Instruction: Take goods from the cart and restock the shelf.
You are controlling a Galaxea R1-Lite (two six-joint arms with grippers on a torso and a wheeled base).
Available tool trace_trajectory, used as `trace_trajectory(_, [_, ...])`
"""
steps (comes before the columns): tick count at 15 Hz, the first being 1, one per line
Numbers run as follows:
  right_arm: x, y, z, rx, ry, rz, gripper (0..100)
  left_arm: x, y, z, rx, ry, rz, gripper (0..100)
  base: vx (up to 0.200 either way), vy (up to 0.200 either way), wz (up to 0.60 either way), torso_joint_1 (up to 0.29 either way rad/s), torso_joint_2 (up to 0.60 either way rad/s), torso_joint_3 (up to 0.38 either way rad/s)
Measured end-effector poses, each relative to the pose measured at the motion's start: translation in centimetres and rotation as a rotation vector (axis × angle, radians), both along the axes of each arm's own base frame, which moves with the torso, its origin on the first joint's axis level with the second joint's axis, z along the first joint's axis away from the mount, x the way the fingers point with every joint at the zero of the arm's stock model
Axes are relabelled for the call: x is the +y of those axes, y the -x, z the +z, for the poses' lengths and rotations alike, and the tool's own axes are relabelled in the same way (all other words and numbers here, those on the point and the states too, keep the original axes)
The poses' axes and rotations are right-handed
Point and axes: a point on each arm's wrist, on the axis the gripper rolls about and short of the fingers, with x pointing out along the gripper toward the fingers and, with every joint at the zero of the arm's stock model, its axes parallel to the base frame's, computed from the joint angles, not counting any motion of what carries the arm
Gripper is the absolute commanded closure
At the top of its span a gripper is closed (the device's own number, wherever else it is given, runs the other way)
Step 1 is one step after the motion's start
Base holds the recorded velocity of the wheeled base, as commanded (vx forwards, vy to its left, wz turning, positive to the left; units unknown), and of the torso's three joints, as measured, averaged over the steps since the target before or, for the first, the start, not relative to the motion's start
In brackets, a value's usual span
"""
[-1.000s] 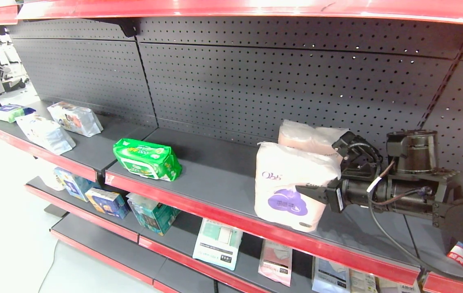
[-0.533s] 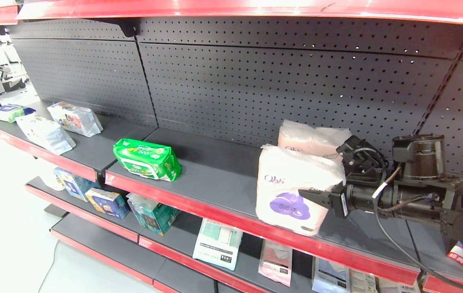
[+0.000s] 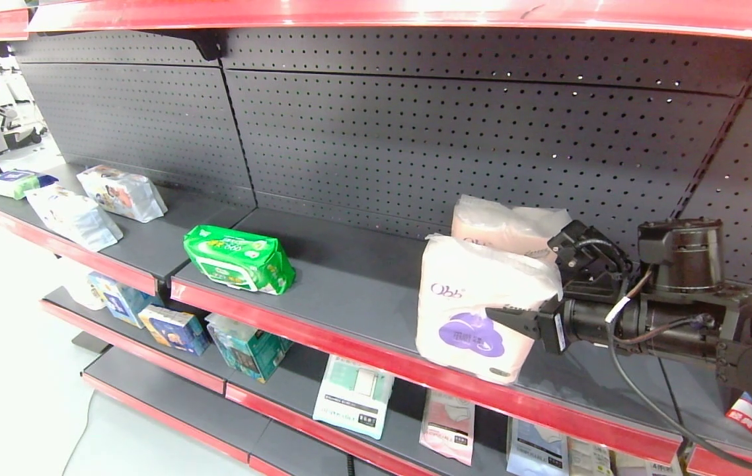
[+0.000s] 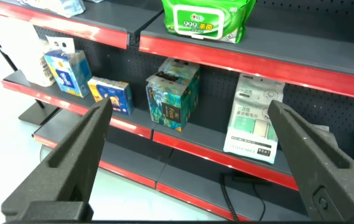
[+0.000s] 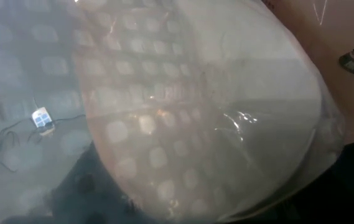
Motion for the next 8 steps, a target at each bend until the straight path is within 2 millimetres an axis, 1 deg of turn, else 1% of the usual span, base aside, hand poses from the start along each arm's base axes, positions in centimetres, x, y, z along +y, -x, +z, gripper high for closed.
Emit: trace_trajectory(8, [0.11,0.03,-0.07,0.002,0.002,0.007,100,0.00,0.00,0.00,0.000,0.000,0.000,0,0.000,0.000,0.00,0.000,0.00,0.000])
